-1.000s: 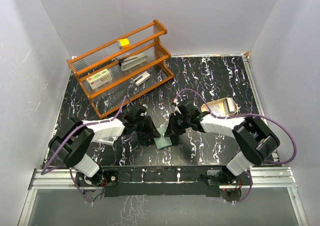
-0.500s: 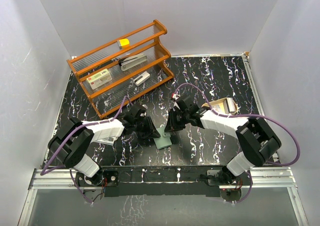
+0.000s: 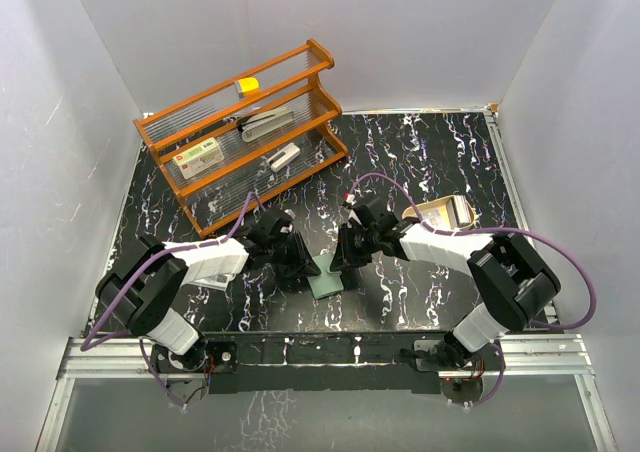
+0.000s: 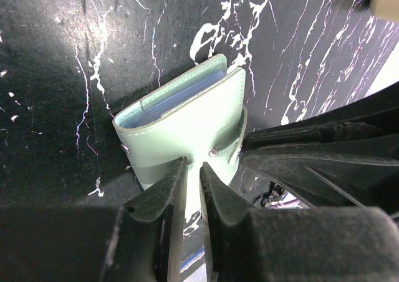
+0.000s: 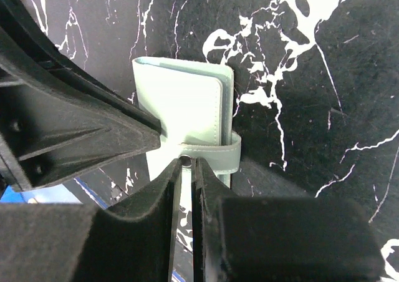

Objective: Put the credit cards into the card holder
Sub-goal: Close the card holder at the center of the board.

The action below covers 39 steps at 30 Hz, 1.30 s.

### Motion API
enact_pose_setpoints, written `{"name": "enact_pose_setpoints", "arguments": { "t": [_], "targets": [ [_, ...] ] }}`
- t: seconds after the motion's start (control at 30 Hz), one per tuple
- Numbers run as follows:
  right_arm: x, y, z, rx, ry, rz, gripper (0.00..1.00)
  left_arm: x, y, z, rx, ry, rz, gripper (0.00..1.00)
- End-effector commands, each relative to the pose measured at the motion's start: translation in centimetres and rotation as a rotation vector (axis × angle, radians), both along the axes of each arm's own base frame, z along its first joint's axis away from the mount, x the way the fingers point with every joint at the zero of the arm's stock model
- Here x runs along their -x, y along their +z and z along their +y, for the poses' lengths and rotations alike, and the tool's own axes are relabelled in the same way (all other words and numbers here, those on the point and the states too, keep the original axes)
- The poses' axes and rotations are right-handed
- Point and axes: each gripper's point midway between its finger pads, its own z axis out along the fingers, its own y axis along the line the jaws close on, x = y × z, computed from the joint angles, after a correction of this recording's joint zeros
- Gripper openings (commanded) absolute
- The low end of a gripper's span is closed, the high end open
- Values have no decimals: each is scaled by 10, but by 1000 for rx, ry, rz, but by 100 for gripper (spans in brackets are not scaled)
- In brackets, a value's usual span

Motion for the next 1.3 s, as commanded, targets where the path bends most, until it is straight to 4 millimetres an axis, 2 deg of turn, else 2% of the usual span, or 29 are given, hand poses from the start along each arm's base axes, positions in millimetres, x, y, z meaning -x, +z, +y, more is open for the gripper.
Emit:
{"name": "enact_pose_setpoints", "arguments": {
  "t": [0.0, 0.27, 1.0, 1.27],
  "targets": [
    [-4, -1, 7, -38, 2, -12, 11, 15, -11, 13, -59, -9, 50, 15],
    [-1, -9, 8, -44, 20, -3, 11, 16, -12, 14, -59, -6, 52, 14],
    [4, -7, 15, -18, 73, -13, 10, 16, -13, 15, -60, 0, 53, 15],
    [2, 3, 22, -52, 84, -25, 9, 17, -15, 15, -63, 1, 58, 14]
  ]
}}
